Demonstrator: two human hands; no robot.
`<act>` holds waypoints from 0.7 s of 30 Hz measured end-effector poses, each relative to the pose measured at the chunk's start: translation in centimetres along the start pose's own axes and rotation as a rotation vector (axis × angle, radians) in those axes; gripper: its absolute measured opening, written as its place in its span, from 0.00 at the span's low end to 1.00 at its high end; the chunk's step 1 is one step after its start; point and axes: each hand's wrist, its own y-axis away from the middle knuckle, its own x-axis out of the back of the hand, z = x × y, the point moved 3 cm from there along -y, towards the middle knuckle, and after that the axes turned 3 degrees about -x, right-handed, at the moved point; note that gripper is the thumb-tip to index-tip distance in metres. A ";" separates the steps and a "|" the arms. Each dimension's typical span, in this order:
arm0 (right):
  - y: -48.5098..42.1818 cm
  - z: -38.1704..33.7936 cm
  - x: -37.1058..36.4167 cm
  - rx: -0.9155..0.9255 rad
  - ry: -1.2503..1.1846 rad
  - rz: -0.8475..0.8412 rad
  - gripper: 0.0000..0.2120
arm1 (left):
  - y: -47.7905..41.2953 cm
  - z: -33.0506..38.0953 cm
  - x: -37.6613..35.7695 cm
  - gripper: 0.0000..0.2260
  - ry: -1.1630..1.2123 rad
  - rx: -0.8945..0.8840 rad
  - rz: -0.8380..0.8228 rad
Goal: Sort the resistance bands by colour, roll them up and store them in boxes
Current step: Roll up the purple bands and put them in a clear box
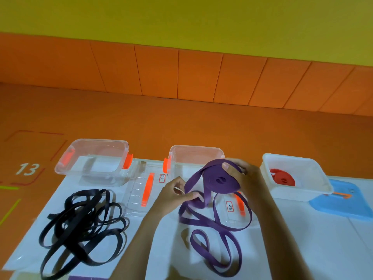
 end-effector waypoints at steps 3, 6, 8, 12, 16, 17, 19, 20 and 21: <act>-0.4 0.0 0.2 -0.004 -0.001 -0.002 0.08 | 0.6 -0.5 0.2 0.19 -0.022 0.020 -0.246; -0.6 0.1 0.5 -0.011 -0.027 -0.005 0.06 | 0.9 -1.0 0.3 0.16 0.005 0.018 -0.330; -0.8 0.4 0.9 -0.030 -0.053 0.007 0.06 | 1.0 -1.2 0.6 0.14 0.020 -0.015 -0.295; -0.9 0.9 1.7 -0.052 -0.093 0.036 0.07 | 0.6 -1.3 1.9 0.09 0.038 -0.063 -0.070; -0.9 1.4 2.2 -0.034 -0.047 0.060 0.07 | 0.3 -1.1 2.2 0.10 0.068 -0.102 0.250; -0.9 1.5 2.1 -0.029 -0.041 0.050 0.07 | 0.2 -1.1 2.3 0.11 0.056 -0.110 0.339; -0.8 1.6 1.7 -0.015 -0.033 0.022 0.08 | 0.1 -1.1 2.3 0.13 -0.019 -0.133 0.454; -0.7 1.5 1.5 -0.004 -0.025 0.010 0.08 | 0.1 -1.1 2.1 0.13 -0.055 -0.139 0.480; -0.7 1.4 1.3 0.007 -0.016 0.002 0.08 | 0.1 -1.2 1.9 0.13 -0.068 -0.134 0.484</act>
